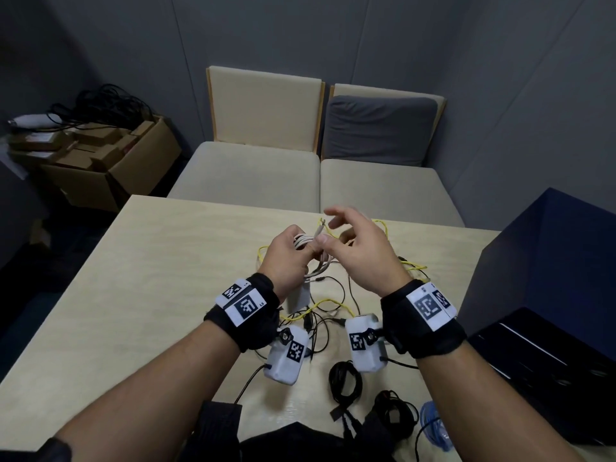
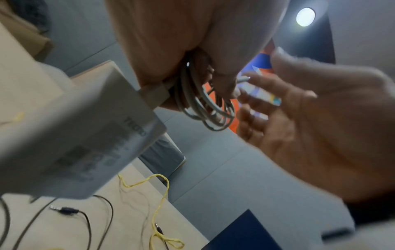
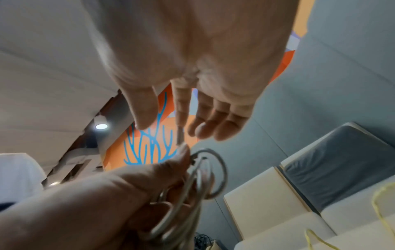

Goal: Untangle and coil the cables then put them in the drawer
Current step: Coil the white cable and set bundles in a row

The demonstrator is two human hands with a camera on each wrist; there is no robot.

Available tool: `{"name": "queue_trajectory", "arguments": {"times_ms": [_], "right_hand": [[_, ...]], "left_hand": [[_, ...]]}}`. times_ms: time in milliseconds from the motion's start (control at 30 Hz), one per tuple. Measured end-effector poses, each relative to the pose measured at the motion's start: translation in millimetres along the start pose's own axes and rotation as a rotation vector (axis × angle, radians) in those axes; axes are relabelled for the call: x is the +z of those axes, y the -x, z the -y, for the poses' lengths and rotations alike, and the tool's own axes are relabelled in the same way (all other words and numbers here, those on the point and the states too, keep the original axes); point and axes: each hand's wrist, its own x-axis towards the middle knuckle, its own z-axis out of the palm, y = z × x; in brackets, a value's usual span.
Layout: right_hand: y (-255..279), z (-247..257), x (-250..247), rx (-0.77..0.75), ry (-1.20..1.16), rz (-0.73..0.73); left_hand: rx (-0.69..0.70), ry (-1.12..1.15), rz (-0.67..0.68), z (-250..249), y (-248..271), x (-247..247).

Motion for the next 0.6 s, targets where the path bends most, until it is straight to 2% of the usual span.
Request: {"name": "queue_trajectory", "arguments": {"times_ms": [100, 167, 233, 367, 467, 600], "right_hand": [[-5.2, 4.8, 0.6, -0.108, 0.117, 0.010], [-11.6, 3.9, -4.3, -0.086, 0.174, 0.007], [-16.0, -1.4, -14.2, 0.005, 0.080, -0.006], [-18.3, -22.5, -34.1, 0.110, -0.136, -0.151], [-14.3, -33.5, -42.9, 0.115, -0.195, -0.168], [-8.4, -38.8, -51.6, 0.141, -0.378, -0.192]], "left_hand": [[0.010, -0.049, 0.067, -3.6, 3.3, 4.7], [-0.005, -0.043, 0.103, -4.3, 6.0, 4.7], [-0.059, 0.035, 0.113, -4.1, 5.9, -0.7], [-0.218, 0.324, 0.135, -8.4, 2.9, -11.3], [-0.203, 0.384, 0.123, -11.5, 1.3, -15.8], [-0.182, 0.330, 0.096, -8.4, 0.3, -18.1]]}}
